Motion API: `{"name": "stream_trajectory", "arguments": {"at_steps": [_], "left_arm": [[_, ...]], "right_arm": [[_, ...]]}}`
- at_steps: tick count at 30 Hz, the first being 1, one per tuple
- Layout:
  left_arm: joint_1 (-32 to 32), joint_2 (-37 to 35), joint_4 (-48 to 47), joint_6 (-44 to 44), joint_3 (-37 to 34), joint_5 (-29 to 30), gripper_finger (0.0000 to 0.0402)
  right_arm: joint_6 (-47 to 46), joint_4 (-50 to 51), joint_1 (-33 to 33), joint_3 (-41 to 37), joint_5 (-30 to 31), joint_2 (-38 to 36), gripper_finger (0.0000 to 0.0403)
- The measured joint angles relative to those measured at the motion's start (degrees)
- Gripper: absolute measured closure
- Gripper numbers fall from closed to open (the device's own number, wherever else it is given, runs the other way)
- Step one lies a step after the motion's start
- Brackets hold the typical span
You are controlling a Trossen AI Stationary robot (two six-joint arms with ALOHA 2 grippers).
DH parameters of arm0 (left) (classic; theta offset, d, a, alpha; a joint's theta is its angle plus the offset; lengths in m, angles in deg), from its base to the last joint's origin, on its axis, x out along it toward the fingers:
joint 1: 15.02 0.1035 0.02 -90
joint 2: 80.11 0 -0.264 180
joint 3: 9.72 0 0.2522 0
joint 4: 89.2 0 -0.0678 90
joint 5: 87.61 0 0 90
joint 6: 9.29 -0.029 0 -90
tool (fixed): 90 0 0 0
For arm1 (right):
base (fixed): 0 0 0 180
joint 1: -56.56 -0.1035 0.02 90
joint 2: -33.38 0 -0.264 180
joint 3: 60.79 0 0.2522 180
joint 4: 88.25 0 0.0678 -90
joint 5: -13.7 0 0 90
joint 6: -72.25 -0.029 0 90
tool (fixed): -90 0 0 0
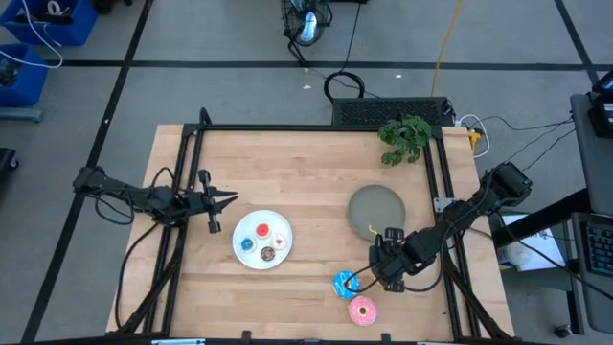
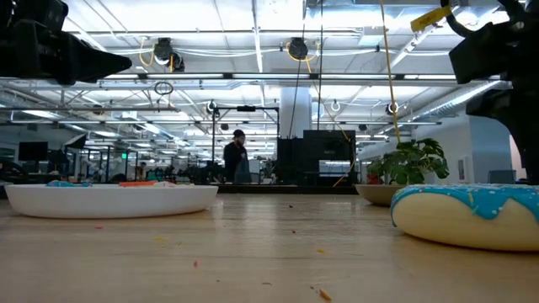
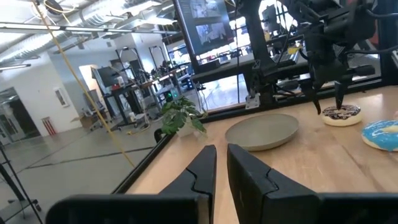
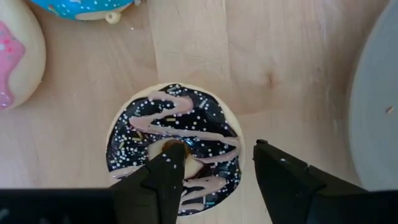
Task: Pick & Place donuts
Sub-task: Put the big black donut on the gray plate
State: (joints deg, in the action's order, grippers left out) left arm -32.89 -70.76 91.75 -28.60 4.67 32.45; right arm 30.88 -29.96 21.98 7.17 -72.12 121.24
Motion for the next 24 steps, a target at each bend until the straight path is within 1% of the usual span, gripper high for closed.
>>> {"name": "stream_trajectory", "arguments": {"at_steps": [11, 20, 24], "left_arm": [[0.0, 0.0, 0.0, 0.2, 0.0, 0.0, 0.0355], [0.0, 0.0, -1.7, 0.1, 0.0, 0.0, 0.0355], [0.0, 0.0, -1.7, 0.2, 0.0, 0.0, 0.0355]], "right_arm": [[0.3, 0.3, 0.0, 0.0, -0.2, 0.0, 0.0223], [0.1, 0.7, 0.0, 0.0, 0.2, 0.0, 0.0189], [0.2, 0.5, 0.0, 0.0, 0.2, 0.0, 0.0182]]}}
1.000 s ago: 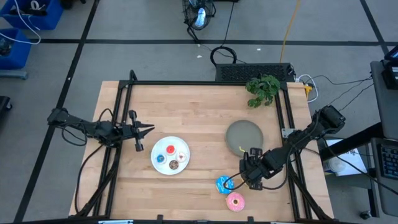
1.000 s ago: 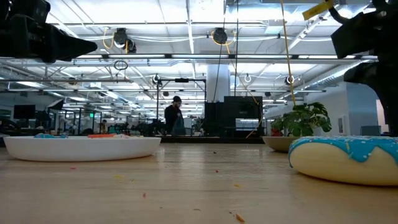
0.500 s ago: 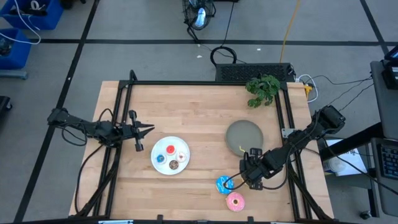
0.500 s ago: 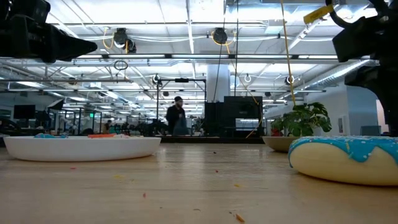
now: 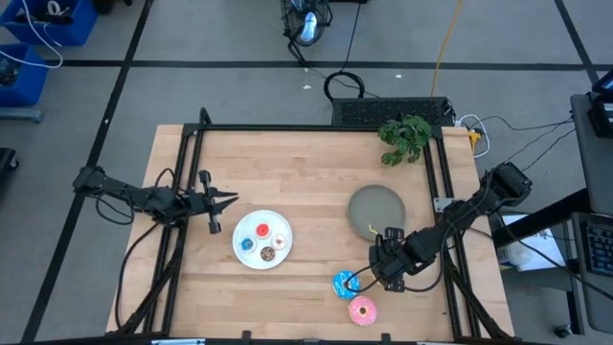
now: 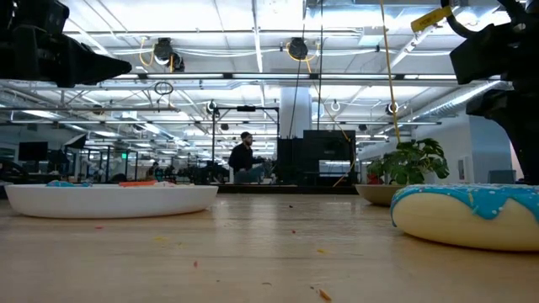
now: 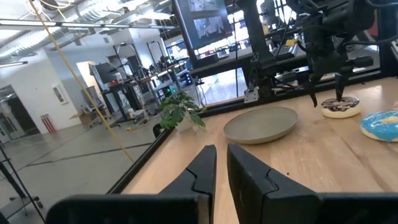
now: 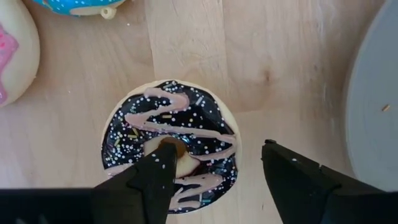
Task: Pick & Place donuts
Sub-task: Put the big black donut on the gray plate
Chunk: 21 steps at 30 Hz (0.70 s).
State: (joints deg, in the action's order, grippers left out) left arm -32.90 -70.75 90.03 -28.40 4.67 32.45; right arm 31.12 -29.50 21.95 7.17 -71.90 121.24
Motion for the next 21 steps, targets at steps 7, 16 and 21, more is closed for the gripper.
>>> {"name": "stream_trajectory", "arguments": {"at_steps": [7, 16, 21], "left_arm": [[0.0, 0.0, 0.0, -0.1, 0.0, 0.0, 0.0355], [0.0, 0.0, 0.0, -0.1, 0.0, 0.0, 0.0355], [0.0, 0.0, 0.1, -0.2, 0.0, 0.0, 0.0355]], "right_arm": [[0.3, -0.8, 0.0, -0.4, -0.1, 0.0, 0.0181], [-2.2, -5.4, 0.2, -6.8, -4.3, 0.0, 0.0192], [-1.6, -7.4, 0.2, -7.0, -4.4, 0.0, 0.0192]]}}
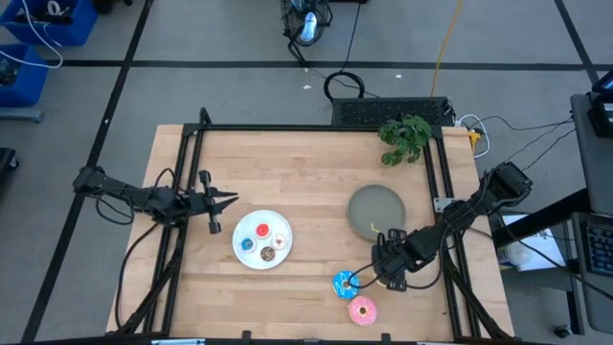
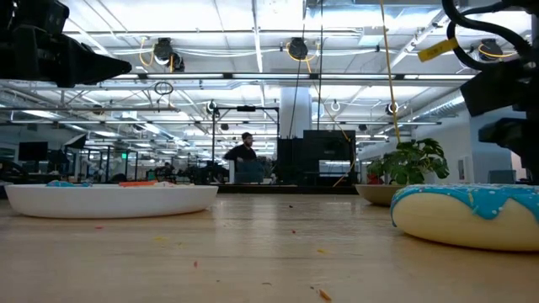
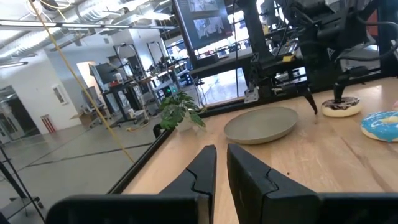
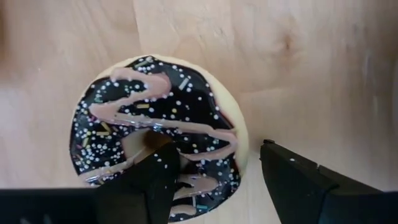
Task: Pick & Place donuts
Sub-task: Put the big black donut on the gray plate
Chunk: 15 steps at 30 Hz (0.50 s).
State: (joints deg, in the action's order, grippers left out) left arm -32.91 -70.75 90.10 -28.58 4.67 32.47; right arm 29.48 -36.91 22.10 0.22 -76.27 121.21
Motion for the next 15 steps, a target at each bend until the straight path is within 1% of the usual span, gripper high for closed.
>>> {"name": "stream_trajectory", "arguments": {"at_steps": [8, 11, 15], "left_arm": [[0.0, 0.0, 0.0, 0.0, 0.0, 0.0, 0.0355], [0.0, 0.0, 0.0, 0.0, 0.0, 0.0, 0.0355], [0.0, 0.0, 0.0, 0.0, 0.0, 0.0, 0.0355]], "right_arm": [[0.5, -2.6, 0.0, 0.0, 1.3, 0.1, 0.0197], [0.4, -2.6, 0.3, 0.0, 1.3, 0.1, 0.0218], [0.7, -2.8, 0.9, -0.1, 1.3, -0.2, 0.0264]]}}
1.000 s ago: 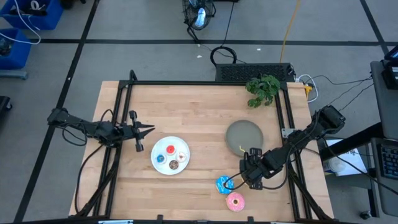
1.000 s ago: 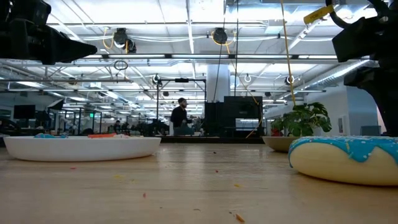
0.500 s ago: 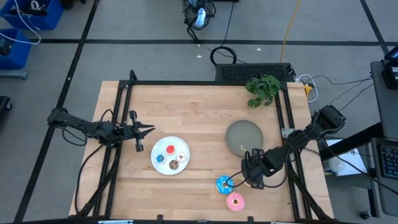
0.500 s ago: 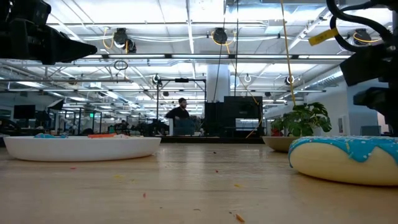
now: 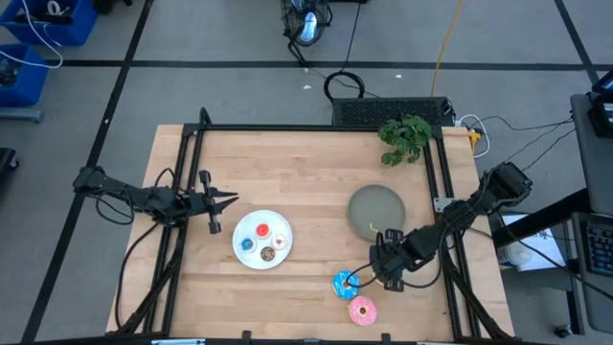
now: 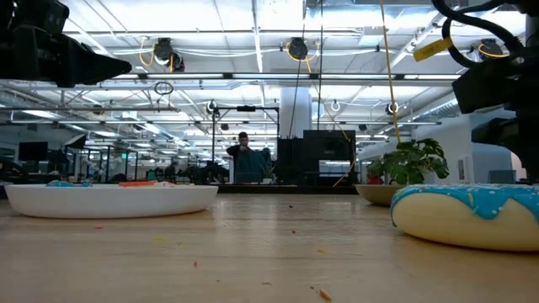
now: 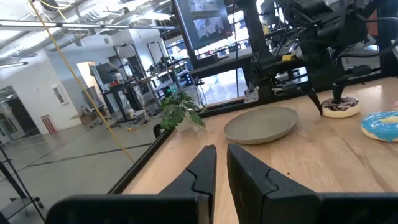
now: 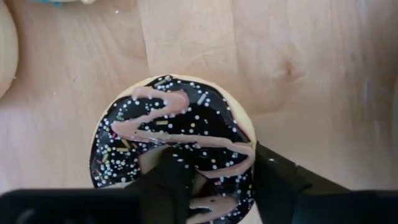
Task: Pick & Place donuts
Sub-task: Put the big black donut on the gray plate
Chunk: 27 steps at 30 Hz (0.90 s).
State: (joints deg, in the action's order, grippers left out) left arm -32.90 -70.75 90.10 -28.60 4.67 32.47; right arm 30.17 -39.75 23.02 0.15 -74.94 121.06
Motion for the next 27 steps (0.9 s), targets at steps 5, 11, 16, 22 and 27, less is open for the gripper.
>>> {"name": "stream_trajectory", "arguments": {"at_steps": [5, 11, 16, 22, 27], "left_arm": [[0.0, 0.0, 0.0, 0.1, 0.0, 0.0, 0.0355], [0.0, 0.0, 0.0, 0.1, 0.0, 0.0, 0.0355], [0.0, 0.0, 0.0, 0.1, 0.0, 0.0, 0.0355], [0.0, 0.0, 0.1, 0.1, 0.0, 0.0, 0.0355], [0.0, 0.0, 0.0, 0.0, 0.0, 0.0, 0.0355]], "right_arm": [[1.2, 0.0, 0.6, 0.0, -1.8, 0.0, 0.0327], [2.7, 0.1, 1.0, 0.0, -4.6, -0.2, 0.0384], [3.6, 2.0, 1.5, 1.6, -4.4, -1.4, 0.0391], [3.8, 5.7, 1.7, 5.7, -2.0, -3.2, 0.0386], [4.7, 10.5, 1.7, 10.2, -1.4, -3.8, 0.039]]}}
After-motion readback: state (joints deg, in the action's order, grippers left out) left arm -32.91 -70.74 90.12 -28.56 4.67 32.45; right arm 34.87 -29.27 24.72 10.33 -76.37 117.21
